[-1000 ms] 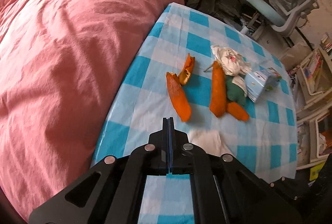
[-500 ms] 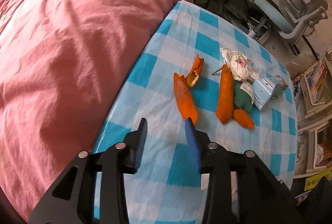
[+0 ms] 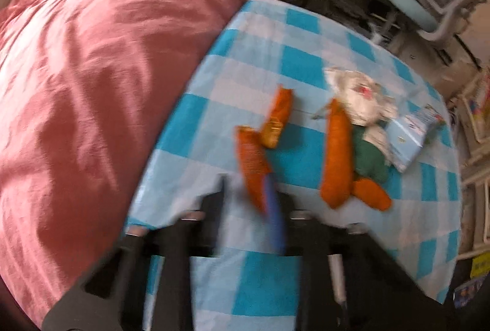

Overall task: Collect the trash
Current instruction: 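Lift the white cloth off the table with the right tool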

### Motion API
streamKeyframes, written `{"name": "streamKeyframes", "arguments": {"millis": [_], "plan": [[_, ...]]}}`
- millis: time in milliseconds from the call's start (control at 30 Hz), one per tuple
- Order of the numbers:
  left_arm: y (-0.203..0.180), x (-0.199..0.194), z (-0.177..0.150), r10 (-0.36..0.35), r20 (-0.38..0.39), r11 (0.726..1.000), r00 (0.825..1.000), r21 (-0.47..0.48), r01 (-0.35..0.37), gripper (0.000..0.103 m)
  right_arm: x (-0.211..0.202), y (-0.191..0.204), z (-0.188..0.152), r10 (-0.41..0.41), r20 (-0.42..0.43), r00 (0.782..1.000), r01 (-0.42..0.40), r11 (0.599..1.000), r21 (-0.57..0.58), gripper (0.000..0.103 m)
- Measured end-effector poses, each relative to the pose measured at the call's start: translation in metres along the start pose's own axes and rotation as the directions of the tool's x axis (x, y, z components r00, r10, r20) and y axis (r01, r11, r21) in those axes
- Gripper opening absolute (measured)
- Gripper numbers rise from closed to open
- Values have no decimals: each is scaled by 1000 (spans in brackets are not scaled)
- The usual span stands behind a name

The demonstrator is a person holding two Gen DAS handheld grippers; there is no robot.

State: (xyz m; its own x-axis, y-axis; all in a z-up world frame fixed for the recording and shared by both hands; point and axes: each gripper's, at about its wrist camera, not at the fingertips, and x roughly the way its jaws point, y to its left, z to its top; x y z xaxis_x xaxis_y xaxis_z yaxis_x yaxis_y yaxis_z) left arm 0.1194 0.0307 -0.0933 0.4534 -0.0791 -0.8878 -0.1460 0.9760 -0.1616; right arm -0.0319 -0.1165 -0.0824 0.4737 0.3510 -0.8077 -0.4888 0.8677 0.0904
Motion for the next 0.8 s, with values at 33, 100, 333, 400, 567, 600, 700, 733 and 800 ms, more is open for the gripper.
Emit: {"name": "streamKeyframes", "arguments": {"millis": [33,100,333,400,567,600,700,733,800], "plan": [[-2,-1,-1,0,1,1000,1000,14,0,1,-1,-1,0,3,-1,1000,-3,1000,0,13],[-2,-6,-5,-16,2,1000,1000,15,16,1,-4,-1,-2,11,-2,1000,-11,1000,4,10],[20,-55,-20,-168,86,983,982,-58,174,1,-31,2,-9,36,52,998,-36,999,13,10],[22,-63,-24,-192,94,978,977,-61,198,1,-39,2,-13,49,61,997,-51,998,22,10],[19,-47,-28,-152,58,985,987,-72,156,7,-48,5,-22,74,65,995,-76,996,37,10],[17,-41,-27,-143,48,986,989,-76,146,13,-50,6,-23,77,67,995,-79,996,35,10],[13,-31,-22,-64,63,994,996,-85,69,50,-51,7,-26,86,66,994,-88,996,34,10],[13,-28,-19,-48,75,995,996,-87,55,55,-51,6,-27,89,64,994,-91,995,36,10],[10,-20,-12,-36,81,995,996,-89,43,62,-47,3,-28,94,54,994,-96,995,39,10]]}}
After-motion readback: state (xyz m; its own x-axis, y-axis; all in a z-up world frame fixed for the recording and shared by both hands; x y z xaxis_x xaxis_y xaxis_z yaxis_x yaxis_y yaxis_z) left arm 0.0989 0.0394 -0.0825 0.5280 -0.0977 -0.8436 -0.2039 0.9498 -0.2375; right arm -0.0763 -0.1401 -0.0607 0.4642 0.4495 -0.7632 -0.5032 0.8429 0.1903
